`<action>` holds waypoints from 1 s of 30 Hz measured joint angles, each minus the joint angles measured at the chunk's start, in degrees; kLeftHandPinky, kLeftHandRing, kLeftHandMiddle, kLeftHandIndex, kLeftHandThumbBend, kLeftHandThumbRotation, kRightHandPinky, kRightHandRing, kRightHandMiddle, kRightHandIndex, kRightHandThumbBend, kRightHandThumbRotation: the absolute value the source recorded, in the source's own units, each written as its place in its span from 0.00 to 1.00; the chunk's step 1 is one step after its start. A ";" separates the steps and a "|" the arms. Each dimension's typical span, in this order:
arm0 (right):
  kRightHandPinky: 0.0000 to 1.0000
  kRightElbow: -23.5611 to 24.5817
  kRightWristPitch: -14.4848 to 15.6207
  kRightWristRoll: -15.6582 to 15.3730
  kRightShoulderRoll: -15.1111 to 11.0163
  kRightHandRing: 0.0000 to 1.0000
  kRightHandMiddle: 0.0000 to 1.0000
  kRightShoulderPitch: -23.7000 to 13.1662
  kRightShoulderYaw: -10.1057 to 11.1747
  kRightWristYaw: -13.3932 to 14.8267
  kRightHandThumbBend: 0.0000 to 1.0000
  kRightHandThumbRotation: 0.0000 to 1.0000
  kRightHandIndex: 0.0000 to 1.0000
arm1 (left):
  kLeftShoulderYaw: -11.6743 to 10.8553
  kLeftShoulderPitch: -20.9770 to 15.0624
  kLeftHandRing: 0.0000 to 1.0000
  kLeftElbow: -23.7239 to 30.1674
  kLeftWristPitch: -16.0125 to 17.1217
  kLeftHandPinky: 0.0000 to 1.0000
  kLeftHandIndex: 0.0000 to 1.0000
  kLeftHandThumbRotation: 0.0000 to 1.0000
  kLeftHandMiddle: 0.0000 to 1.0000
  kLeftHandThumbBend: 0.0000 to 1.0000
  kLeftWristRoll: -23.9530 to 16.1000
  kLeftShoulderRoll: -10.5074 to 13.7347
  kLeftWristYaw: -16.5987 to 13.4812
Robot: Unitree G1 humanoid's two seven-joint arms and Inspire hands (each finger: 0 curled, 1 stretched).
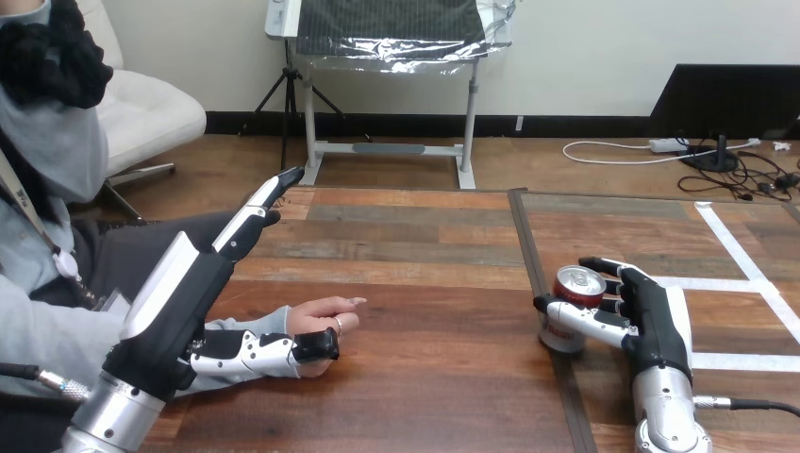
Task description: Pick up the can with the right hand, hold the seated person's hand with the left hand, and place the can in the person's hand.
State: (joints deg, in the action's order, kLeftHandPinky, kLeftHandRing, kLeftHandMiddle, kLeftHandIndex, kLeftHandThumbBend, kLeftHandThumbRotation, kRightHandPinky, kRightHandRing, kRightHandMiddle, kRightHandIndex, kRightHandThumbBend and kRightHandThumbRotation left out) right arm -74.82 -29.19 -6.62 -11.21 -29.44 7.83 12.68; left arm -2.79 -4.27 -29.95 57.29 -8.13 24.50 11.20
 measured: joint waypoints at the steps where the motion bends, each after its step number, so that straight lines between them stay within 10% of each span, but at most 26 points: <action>1: 0.45 0.00 0.12 0.05 -0.02 0.48 0.54 -0.03 0.05 -0.02 0.78 0.00 0.57 | 0.00 0.00 0.97 0.00 0.00 0.91 0.97 0.56 0.97 1.00 0.00 0.00 0.00; 30: 0.38 -0.04 1.45 1.53 -0.29 0.43 0.51 -0.52 1.92 -1.97 0.81 0.00 0.54 | 0.00 -0.03 0.96 0.00 0.00 0.89 0.95 0.56 0.96 1.00 0.53 0.00 0.07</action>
State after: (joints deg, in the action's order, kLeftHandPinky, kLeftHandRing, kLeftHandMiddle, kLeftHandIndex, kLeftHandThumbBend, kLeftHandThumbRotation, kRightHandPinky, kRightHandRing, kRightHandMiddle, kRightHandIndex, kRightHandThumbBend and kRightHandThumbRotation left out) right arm -74.86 -27.74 -5.08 -11.50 -29.96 9.75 10.71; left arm -2.79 -4.30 -29.95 57.29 -7.60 24.50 11.27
